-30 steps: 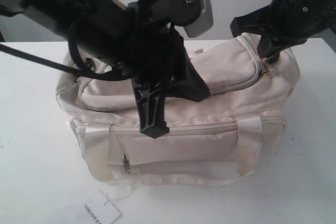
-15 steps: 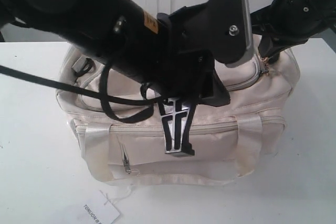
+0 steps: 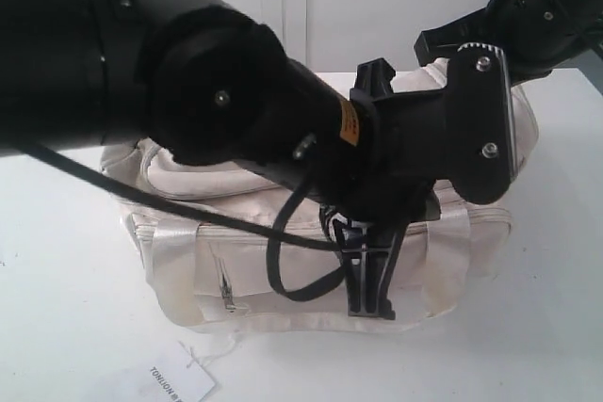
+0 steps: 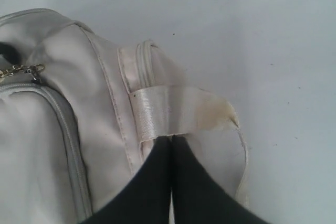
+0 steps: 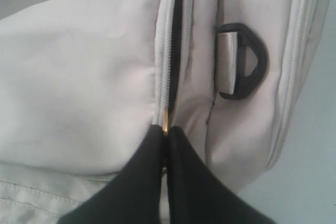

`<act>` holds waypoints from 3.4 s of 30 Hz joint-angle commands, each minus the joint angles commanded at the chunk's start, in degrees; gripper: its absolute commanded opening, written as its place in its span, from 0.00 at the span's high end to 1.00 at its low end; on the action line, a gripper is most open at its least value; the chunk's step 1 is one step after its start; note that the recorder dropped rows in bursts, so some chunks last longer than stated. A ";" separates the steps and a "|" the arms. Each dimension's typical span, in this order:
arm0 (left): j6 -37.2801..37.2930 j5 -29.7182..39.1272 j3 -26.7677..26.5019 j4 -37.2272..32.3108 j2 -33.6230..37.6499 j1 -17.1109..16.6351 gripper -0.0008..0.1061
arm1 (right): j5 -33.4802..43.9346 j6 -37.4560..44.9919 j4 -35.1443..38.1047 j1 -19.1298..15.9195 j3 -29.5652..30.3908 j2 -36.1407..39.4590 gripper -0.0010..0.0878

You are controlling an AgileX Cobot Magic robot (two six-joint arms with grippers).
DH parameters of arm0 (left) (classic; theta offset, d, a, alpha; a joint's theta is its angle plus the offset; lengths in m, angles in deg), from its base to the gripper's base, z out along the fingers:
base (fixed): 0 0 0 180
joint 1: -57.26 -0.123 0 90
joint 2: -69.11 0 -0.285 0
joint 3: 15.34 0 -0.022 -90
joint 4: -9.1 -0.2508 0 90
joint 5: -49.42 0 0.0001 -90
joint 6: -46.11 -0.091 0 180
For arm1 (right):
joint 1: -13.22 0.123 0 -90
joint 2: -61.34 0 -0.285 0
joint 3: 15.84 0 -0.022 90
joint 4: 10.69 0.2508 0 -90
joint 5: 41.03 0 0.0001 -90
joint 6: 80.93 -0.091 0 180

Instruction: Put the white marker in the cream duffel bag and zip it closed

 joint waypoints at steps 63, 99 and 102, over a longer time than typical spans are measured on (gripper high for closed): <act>0.45 -8.97 0.00 -11.63 11.63 0.50 0.99 | -1.14 -0.14 0.00 0.00 0.00 0.00 0.99; -0.48 -7.60 0.00 -11.77 11.43 0.50 0.99 | -29.76 -1.42 -1.26 0.00 0.00 4.88 0.99; -0.63 -7.60 0.00 -11.77 11.43 0.50 0.99 | -31.27 -1.42 -1.26 0.00 0.00 5.79 0.99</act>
